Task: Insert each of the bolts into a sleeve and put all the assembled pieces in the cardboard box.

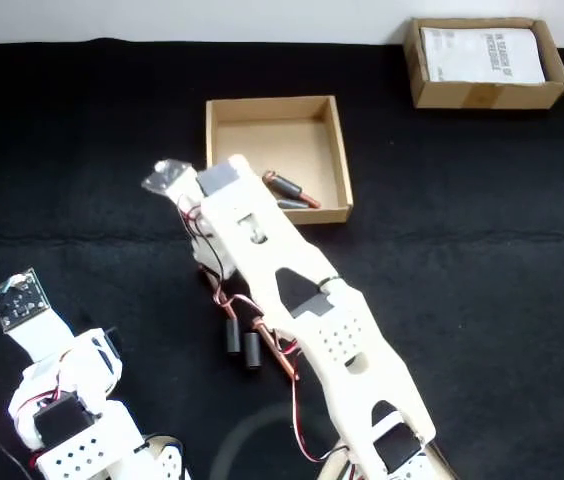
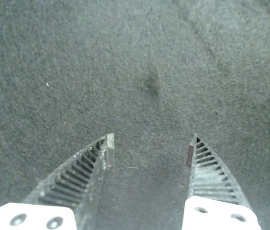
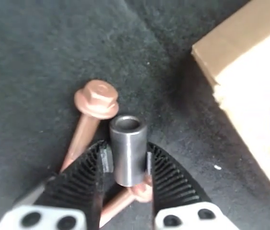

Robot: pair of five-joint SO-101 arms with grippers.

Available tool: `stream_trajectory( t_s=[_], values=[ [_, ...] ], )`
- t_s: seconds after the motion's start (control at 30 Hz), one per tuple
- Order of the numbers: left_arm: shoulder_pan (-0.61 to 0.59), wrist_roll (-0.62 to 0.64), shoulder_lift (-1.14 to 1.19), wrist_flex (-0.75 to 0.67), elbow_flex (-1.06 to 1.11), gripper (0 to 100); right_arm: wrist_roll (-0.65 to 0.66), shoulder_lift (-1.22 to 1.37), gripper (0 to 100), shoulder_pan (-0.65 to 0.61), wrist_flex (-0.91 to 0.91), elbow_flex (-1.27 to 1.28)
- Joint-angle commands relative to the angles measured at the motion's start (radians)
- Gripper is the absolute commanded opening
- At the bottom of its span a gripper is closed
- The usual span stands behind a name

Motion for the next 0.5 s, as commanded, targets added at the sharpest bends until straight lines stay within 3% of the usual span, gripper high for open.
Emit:
stream_trajectory(
  t_s=[0.0,0.17,0.3,0.47],
  values=[
    [-0.007,0.002,-0.005,-0.014,0.012,25,0.008,-0.039,0.8,0.033,0.11,-0.2],
    [-0.004,0.003,-0.005,-0.012,0.002,25,-0.032,-0.214,0.8,0.081,0.113,-0.217],
    [0.013,-0.002,-0.005,0.014,-0.087,26,-0.032,-0.458,0.8,0.081,0.111,-0.008],
    [0.143,0.003,0.056,0.063,-0.282,26,-0.037,-0.776,0.8,0.085,0.11,0.289]
  ],
)
